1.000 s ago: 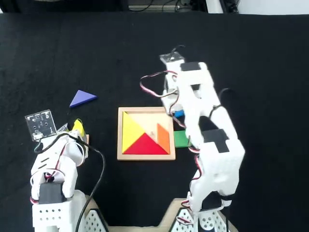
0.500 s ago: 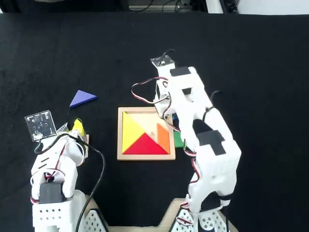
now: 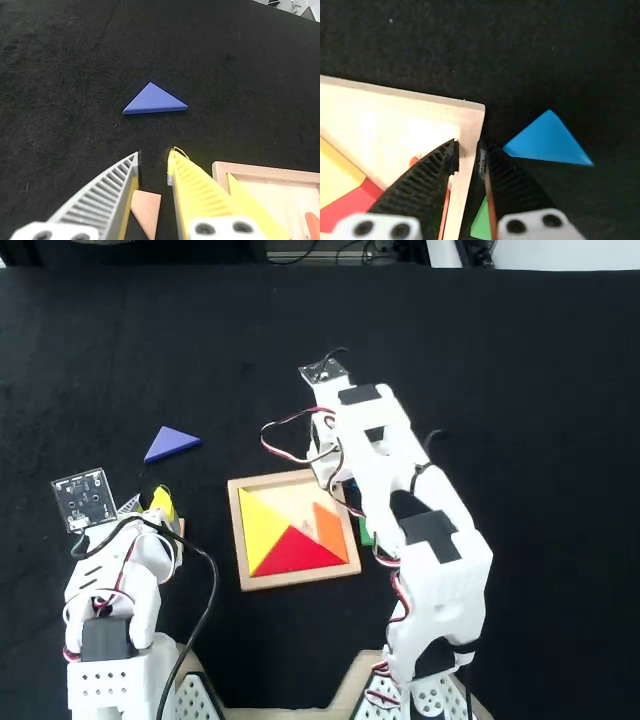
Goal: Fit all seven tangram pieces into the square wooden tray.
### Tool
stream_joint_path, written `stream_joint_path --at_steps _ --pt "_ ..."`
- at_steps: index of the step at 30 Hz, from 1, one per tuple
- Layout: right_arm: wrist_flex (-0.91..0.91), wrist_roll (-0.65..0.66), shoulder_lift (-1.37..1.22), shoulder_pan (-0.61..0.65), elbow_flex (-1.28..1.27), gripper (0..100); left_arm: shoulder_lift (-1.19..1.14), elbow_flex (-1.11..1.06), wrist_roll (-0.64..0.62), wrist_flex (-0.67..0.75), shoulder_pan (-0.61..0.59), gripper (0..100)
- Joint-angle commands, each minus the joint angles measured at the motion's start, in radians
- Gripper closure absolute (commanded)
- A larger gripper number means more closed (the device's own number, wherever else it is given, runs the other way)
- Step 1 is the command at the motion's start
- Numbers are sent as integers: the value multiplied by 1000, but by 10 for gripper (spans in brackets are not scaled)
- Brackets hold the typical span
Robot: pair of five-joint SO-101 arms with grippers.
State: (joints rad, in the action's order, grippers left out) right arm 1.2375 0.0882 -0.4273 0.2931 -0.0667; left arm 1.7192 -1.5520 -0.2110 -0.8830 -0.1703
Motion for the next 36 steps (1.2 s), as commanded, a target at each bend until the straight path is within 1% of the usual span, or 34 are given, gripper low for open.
stream_joint_path --at_steps 1,9,12,17,24,29,36 --pt "-5 -21 2 54 -18 976 6 2 5 20 4 895" --pt "-58 -26 -38 55 -1 977 6 5 5 20 2 895" --pt "8 -37 -97 48 90 985 6 5 5 20 2 895" --pt "120 -198 -240 12 297 987 6 7 5 20 2 895" --pt "226 -330 -375 -8 542 987 6 7 5 20 2 895" --pt "253 -404 -397 -9 615 987 6 7 5 20 2 895" --pt "264 -542 -397 -57 615 987 6 7 5 20 2 895"
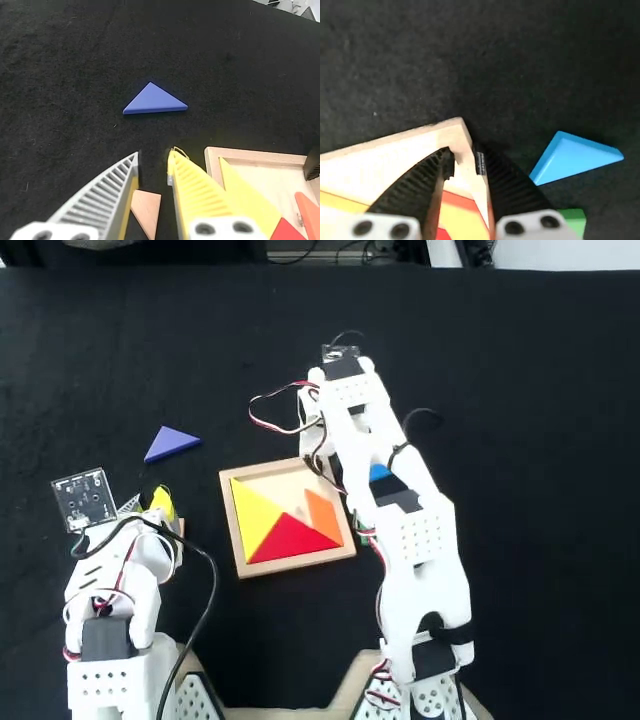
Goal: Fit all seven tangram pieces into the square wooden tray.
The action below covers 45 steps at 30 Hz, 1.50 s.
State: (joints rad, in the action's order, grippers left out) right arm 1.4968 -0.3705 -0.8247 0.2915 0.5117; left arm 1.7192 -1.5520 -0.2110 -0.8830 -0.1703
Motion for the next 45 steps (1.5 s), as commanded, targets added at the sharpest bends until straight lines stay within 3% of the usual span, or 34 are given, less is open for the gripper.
stream_joint_path --at_steps 1,8,19,45 --pt "9 -101 2 -61 36 987 6 7 5 20 2 895" --pt "8 -199 21 -77 91 987 6 4 5 23 2 895" --pt "32 -190 59 -71 177 986 6 2 5 21 2 895" --pt "137 14 65 84 87 987 6 2 5 20 4 895"
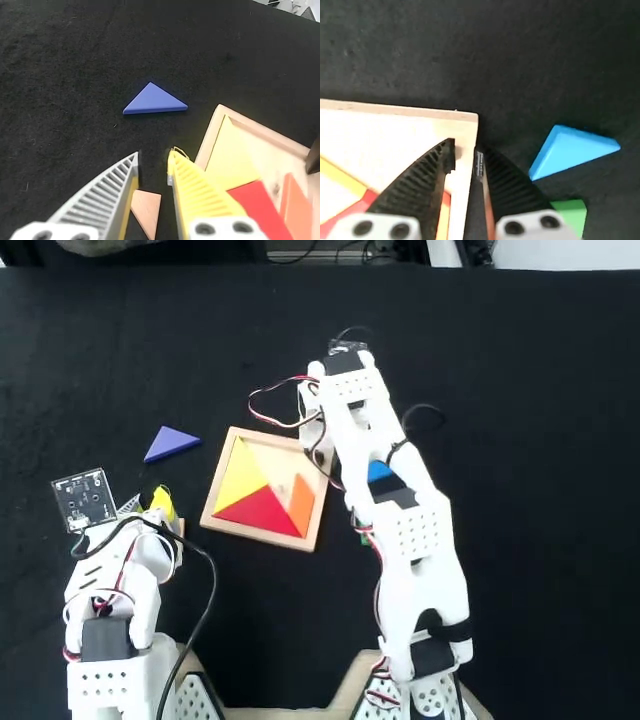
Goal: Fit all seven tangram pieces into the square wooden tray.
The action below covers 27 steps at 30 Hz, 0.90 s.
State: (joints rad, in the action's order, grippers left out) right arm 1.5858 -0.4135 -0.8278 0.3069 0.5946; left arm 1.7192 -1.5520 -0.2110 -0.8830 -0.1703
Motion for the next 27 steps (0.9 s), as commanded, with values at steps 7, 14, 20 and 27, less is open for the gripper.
stream_joint_path --at_steps 7,14,20,27 --pt "66 92 71 98 22 987 6 2 5 20 1 895" --pt "175 130 88 103 197 840 8 82 28 28 -10 863" --pt "176 219 157 103 219 830 -2 208 98 25 -120 816" --pt "175 348 173 135 269 828 -52 394 178 20 -242 812"
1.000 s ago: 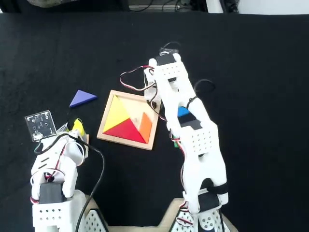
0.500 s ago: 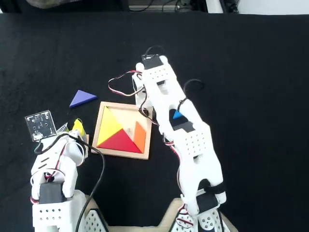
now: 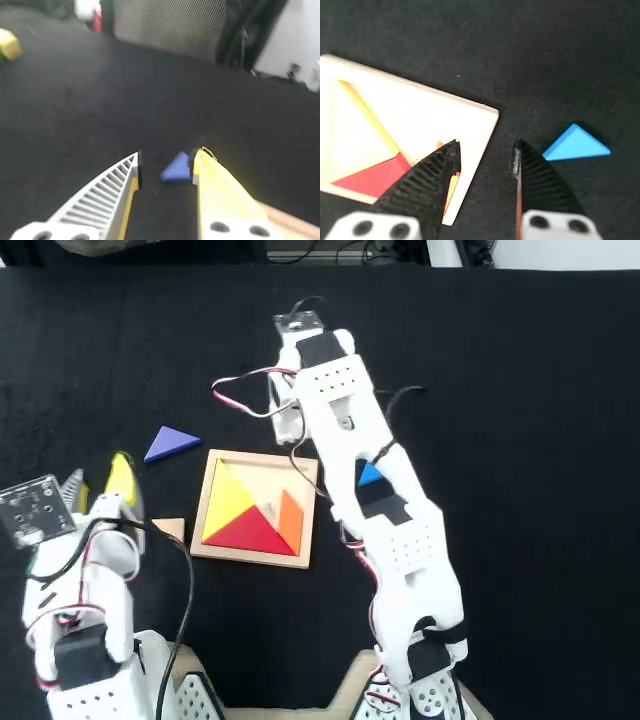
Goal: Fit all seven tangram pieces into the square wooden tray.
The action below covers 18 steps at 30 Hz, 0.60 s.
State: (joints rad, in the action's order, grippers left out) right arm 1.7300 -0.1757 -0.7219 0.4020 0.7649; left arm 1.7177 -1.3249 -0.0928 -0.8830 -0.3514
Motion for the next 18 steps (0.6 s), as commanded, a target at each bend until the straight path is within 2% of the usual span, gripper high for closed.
stream_joint_path --at_steps 1,5,10,13,16,18 --pt "29 166 64 49 125 828 -92 208 69 20 -71 812" --pt "20 437 61 71 186 828 -368 395 64 2 -140 813" --pt "-25 675 61 103 199 828 -789 607 34 -178 -232 816" --pt "-69 712 59 141 197 827 -959 647 35 -187 -309 816" --pt "-66 709 53 160 208 828 -1049 645 35 -69 -334 816" --pt "-35 709 61 150 219 828 -1089 645 40 26 -285 816"
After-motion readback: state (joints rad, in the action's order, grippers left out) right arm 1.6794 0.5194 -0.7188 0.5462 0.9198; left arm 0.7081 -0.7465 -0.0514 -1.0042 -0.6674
